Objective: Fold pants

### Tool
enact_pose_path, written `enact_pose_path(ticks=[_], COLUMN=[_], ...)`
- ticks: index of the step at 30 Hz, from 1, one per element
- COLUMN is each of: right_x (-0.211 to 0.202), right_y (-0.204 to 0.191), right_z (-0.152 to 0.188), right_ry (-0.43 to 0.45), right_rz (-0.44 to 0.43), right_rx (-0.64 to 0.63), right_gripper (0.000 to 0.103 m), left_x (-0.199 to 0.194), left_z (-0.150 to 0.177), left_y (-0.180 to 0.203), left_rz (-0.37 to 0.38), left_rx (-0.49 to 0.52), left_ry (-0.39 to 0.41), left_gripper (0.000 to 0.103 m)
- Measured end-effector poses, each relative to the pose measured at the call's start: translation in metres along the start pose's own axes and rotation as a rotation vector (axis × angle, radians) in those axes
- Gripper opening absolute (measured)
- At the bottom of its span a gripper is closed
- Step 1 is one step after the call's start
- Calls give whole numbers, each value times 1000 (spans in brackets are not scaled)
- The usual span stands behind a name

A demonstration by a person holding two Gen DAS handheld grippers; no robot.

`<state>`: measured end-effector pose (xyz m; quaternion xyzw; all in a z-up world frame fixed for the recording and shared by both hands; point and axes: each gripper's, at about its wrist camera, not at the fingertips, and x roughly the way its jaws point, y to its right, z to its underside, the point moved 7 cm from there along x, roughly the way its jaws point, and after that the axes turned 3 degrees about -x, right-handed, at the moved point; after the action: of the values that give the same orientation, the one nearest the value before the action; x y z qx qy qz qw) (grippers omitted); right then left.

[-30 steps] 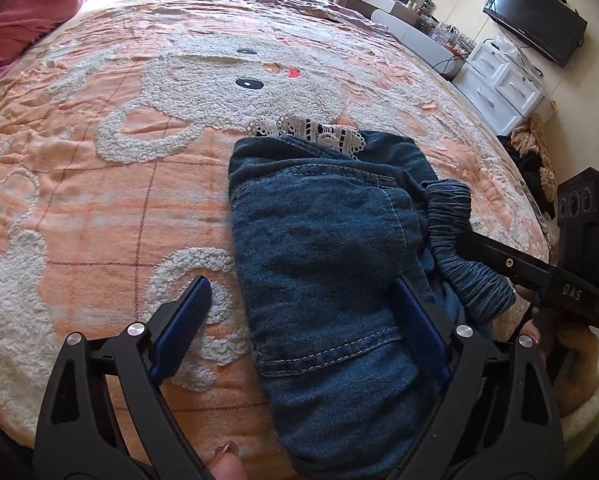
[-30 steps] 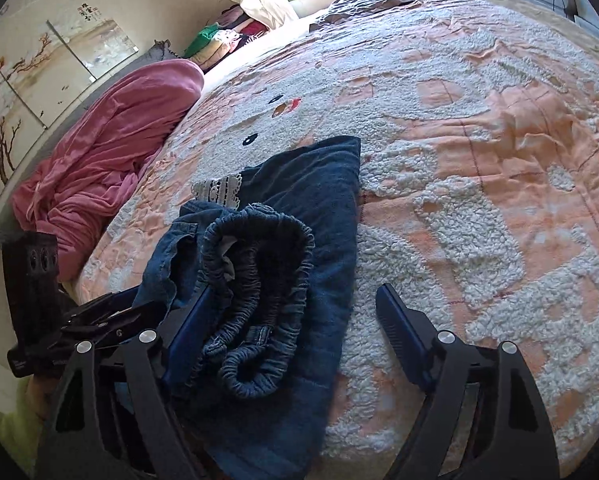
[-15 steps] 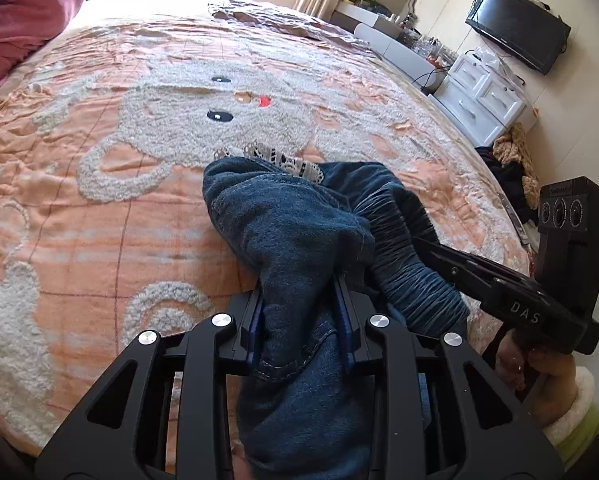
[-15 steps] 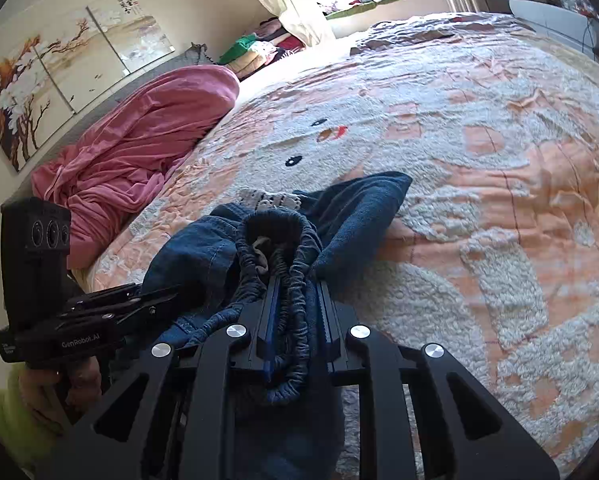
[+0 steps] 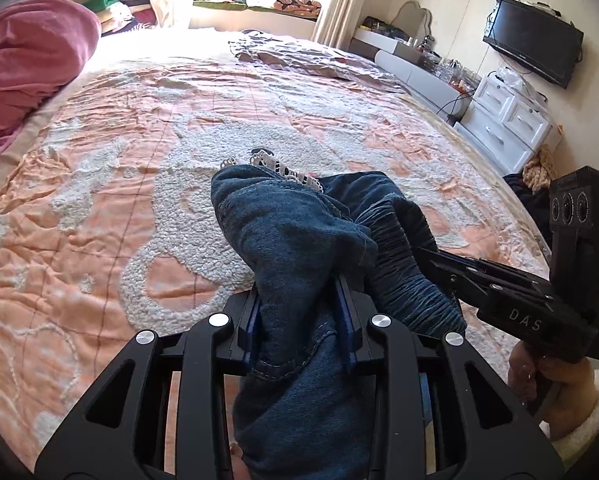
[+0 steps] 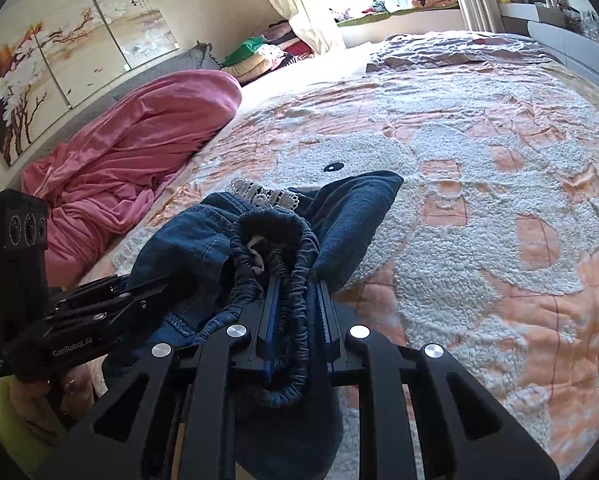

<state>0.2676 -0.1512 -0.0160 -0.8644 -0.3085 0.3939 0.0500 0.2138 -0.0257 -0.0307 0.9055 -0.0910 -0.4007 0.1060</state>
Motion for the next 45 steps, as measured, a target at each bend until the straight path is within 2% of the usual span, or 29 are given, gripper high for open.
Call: enact_pose_path(ticks=[4, 6, 12, 14, 19, 22, 26, 30, 32, 36, 45], right_x=[27, 29, 29, 25, -1, -16, -38, -58, -68, -87, -113], right_y=[14, 23, 38, 36, 26, 19, 9, -1, -7, -16, -29], right_z=[11, 17, 26, 26, 22, 22, 23, 25, 26, 29, 54], right_ry=[-64, -68, -92, -92, -33, -5, 33, 70, 92, 122, 134], right_rz=[43, 40, 49, 66, 88, 101, 125, 143, 158, 178, 228], right_rx=[20, 54, 120, 108, 75, 47, 10, -21, -39, -71, -115], right_gripper=[16, 18, 36, 46, 58, 69, 82, 87, 93, 98, 98], left_x=[22, 27, 35, 33, 15, 3, -16, -34, -45, -65, -94], left_z=[16, 24, 32, 32, 30, 31, 35, 41, 44, 50, 79], left_y=[-19, -26, -40, -40, -38, -35, -29, -23, -19, -11, -11], left_rz=[-43, -55, -55, -55, -55, -57, -60, -67, -71, -71, -115], left_rx=[-18, -17, -60, -65, -69, -63, -53, -41, -32, -25, -21], left_ry=[-54, -65, -86, -89, -77, -66, -44, -27, -11, 20, 53], left_gripper=[31, 41, 54, 56, 63, 68, 80, 87, 90, 93, 93])
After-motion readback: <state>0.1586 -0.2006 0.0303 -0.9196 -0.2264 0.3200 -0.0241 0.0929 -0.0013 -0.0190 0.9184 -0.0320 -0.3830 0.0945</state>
